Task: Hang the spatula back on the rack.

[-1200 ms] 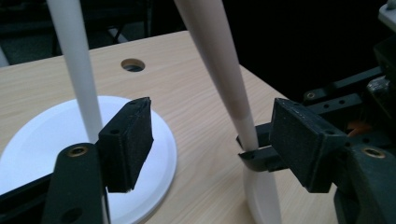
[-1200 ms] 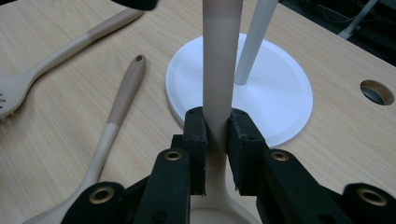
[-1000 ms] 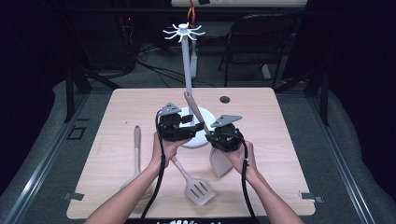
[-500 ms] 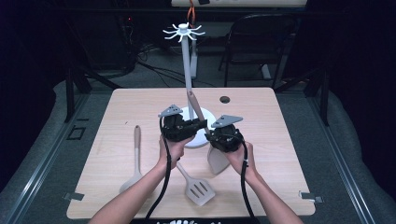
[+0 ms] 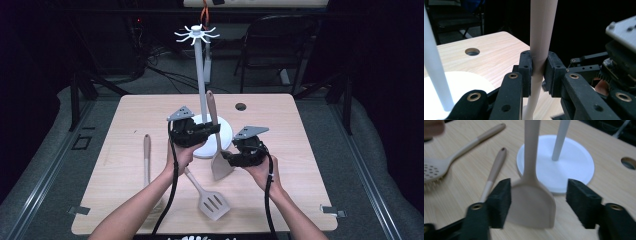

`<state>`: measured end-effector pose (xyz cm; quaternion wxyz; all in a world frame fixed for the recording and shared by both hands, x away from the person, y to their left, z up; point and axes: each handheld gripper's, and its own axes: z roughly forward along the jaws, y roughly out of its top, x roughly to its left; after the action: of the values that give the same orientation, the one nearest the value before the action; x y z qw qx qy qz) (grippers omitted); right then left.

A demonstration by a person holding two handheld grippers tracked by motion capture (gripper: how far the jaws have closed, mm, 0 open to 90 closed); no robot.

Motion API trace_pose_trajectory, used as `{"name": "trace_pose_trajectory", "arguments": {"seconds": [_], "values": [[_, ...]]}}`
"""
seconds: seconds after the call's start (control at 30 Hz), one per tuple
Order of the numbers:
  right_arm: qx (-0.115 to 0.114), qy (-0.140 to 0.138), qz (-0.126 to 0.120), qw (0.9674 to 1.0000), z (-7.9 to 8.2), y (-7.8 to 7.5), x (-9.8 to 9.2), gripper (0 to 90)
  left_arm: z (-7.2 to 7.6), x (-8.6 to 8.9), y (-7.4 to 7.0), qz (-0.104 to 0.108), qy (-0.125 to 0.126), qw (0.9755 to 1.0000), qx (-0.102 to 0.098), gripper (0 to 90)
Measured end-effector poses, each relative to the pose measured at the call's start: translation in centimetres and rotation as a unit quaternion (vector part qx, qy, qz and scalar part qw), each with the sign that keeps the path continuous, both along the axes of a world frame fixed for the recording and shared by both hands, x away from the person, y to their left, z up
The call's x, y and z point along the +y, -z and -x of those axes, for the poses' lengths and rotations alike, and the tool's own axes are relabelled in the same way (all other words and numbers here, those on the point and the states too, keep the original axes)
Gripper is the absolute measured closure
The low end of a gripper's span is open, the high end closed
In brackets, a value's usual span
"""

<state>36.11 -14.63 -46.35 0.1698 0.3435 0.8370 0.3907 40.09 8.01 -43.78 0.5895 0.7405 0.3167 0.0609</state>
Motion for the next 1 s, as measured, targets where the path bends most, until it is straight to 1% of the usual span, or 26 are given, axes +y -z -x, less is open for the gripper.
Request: {"name": "trace_pose_trajectory", "arguments": {"seconds": [0.1,0.2,0.23,0.27,0.33,0.37,0.4,0.43,0.47,0.53,0.6,0.63,0.7,0.73,0.8,0.83,0.9,1.0], "values": [[0.020,0.008,0.004,0.9998,-0.1,0.6,-0.8,20.4,-0.5,0.3,-0.2,0.002,-0.004,1.0000,0.002,76.7],[0.033,0.013,0.011,0.9993,-0.3,0.9,-1.6,14.1,-0.8,0.4,-0.4,-0.004,-0.002,1.0000,-0.002,76.7],[0.042,0.013,0.015,0.9989,-0.3,1.1,-2.1,10.5,-0.9,0.4,-0.5,-0.008,-0.001,1.0000,-0.003,76.7],[0.042,0.013,0.015,0.9989,-0.3,1.1,-2.1,10.5,-0.9,0.4,-0.6,-0.011,-0.001,0.9999,-0.005,76.7],[0.057,0.013,0.020,0.9981,-0.5,1.4,-2.6,2.0,-1.1,0.3,-0.8,-0.015,0.000,0.9999,-0.007,76.7],[0.068,0.013,0.022,0.9974,-0.6,1.6,-2.8,0.0,-1.1,0.4,-0.9,-0.017,-0.001,0.9998,-0.008,76.6],[0.081,0.014,0.022,0.9963,-0.5,1.8,-3.0,0.0,-1.2,0.4,-1.0,-0.016,-0.002,0.9998,-0.009,76.6],[0.092,0.015,0.019,0.9954,-0.3,2.4,-3.4,0.0,-1.2,0.4,-1.1,-0.016,0.000,0.9998,-0.010,76.6],[0.092,0.015,0.019,0.9954,-0.3,2.4,-3.4,0.0,-1.2,0.4,-1.2,-0.014,0.000,0.9998,-0.011,76.6],[0.106,0.011,0.031,0.9938,-0.1,2.9,-3.7,0.0,-1.4,0.5,-1.5,-0.016,0.001,0.9998,-0.014,76.7],[0.113,0.013,0.029,0.9931,0.4,3.3,-4.0,0.0,-1.5,0.6,-1.8,-0.021,0.001,0.9997,-0.015,76.6],[0.114,0.013,0.036,0.9928,0.9,3.6,-4.4,0.0,-1.6,0.7,-1.9,-0.022,0.001,0.9996,-0.019,76.6],[0.115,0.015,0.038,0.9925,1.0,3.7,-4.6,0.0,-1.7,0.8,-2.1,-0.023,-0.002,0.9995,-0.020,76.6],[0.121,0.017,0.040,0.9917,1.1,3.8,-4.8,0.0,-1.8,0.8,-2.3,-0.026,-0.002,0.9994,-0.020,76.6],[0.127,0.020,0.036,0.9911,1.3,3.9,-5.3,0.0,-1.9,0.8,-2.5,-0.026,-0.003,0.9995,-0.020,76.6],[0.129,0.017,0.033,0.9909,1.4,4.0,-5.5,0.0,-1.9,0.8,-2.6,-0.027,-0.002,0.9994,-0.020,76.6],[0.127,0.020,0.042,0.9908,1.3,4.2,-5.6,0.0,-2.1,0.8,-2.9,-0.031,0.000,0.9992,-0.024,76.6],[0.127,0.017,0.048,0.9906,1.0,4.3,-5.6,0.0,-2.3,0.7,-3.2,-0.038,-0.001,0.9989,-0.028,76.5]]}}
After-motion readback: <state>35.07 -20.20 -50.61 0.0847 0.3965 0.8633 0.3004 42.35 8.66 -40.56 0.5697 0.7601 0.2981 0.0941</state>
